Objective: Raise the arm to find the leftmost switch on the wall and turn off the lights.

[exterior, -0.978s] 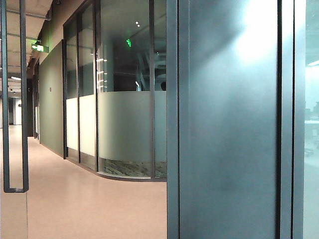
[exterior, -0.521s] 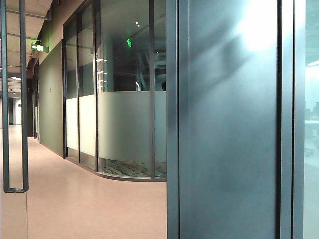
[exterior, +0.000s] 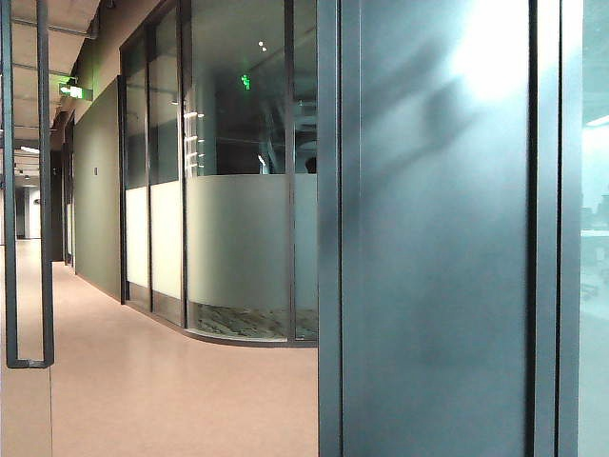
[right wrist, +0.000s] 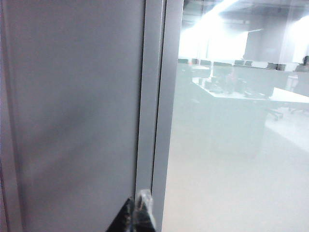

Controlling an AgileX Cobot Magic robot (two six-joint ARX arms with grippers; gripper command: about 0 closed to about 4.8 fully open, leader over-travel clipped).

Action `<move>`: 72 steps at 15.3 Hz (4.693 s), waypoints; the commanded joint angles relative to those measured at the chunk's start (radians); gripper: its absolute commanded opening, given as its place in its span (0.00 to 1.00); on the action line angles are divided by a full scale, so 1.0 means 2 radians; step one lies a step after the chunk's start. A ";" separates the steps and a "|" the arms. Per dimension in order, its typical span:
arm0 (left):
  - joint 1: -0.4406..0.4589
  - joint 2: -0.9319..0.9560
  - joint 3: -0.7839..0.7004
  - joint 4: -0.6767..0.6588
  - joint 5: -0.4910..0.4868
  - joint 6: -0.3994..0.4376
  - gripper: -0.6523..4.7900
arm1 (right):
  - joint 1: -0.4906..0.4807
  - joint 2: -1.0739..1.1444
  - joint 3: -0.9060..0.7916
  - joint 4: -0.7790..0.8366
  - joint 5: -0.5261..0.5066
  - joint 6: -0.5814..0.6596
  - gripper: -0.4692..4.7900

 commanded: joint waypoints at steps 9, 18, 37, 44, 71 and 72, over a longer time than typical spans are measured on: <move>0.037 -0.030 -0.008 -0.014 0.003 0.034 0.11 | 0.000 -0.001 0.003 0.005 0.002 0.001 0.09; 0.063 -0.150 -0.299 0.137 0.047 -0.041 0.11 | 0.000 -0.001 0.002 0.005 -0.001 0.001 0.09; 0.064 -0.230 -0.376 0.105 -0.002 -0.041 0.11 | 0.000 -0.001 0.002 0.005 -0.001 0.001 0.09; 0.064 -0.230 -0.376 0.106 0.004 -0.041 0.11 | 0.000 -0.001 0.003 0.005 -0.001 0.001 0.09; 0.064 -0.230 -0.376 0.105 0.017 -0.031 0.11 | -0.023 -0.007 0.003 -0.004 -0.003 0.001 0.09; 0.064 -0.230 -0.376 0.105 0.017 -0.031 0.11 | -0.064 -0.012 0.003 -0.027 -0.017 0.005 0.09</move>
